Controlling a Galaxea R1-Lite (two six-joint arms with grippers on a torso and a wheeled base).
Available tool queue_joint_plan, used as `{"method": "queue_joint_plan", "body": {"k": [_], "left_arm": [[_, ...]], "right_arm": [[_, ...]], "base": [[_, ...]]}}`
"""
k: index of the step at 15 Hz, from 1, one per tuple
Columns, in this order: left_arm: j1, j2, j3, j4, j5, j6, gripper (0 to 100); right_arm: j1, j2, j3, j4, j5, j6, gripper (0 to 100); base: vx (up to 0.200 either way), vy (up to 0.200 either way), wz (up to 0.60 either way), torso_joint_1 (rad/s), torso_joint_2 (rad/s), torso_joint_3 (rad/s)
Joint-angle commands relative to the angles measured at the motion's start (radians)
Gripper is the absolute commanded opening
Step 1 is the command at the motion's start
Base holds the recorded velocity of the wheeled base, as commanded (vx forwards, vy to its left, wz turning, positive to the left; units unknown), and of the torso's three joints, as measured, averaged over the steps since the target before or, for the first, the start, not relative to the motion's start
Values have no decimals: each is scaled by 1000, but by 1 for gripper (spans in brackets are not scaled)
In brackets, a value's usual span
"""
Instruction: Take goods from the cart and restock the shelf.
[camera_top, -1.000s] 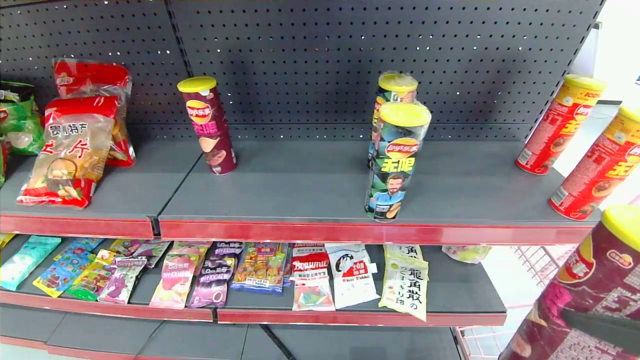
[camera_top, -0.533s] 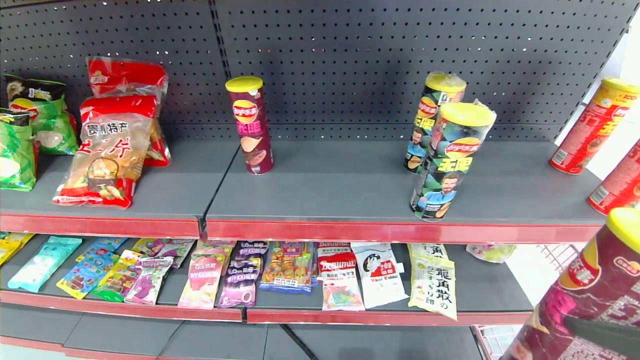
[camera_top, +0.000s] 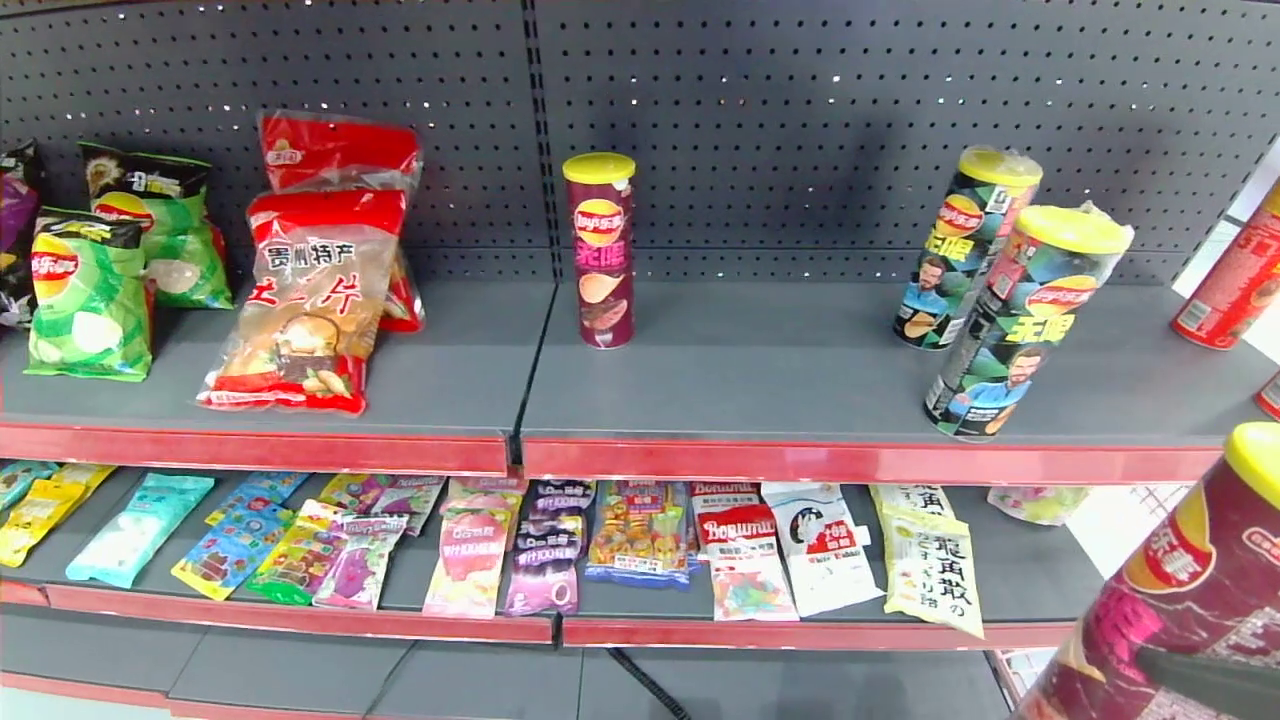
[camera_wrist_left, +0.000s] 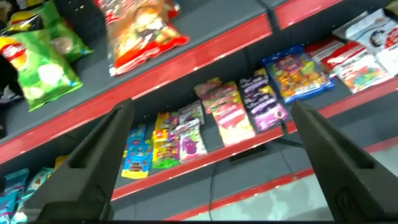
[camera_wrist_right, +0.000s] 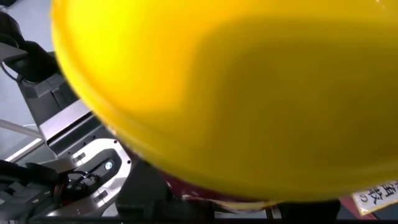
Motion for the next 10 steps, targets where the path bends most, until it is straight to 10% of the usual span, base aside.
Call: {"method": "queue_joint_plan", "body": {"k": [1, 5, 10], "left_arm": [[0, 1, -2, -1, 0, 0, 100], [0, 1, -2, -1, 1, 1, 100], [0, 5, -2, -1, 17, 47, 100]], "right_arm": [[1, 1, 1, 0, 0, 0, 0], [1, 1, 2, 2, 0, 0, 0], [1, -7, 13, 2, 0, 0, 0]], "base": [[0, 200, 0, 2, -2, 2], [0, 200, 0, 2, 4, -1], [40, 0, 0, 1, 1, 0]]}}
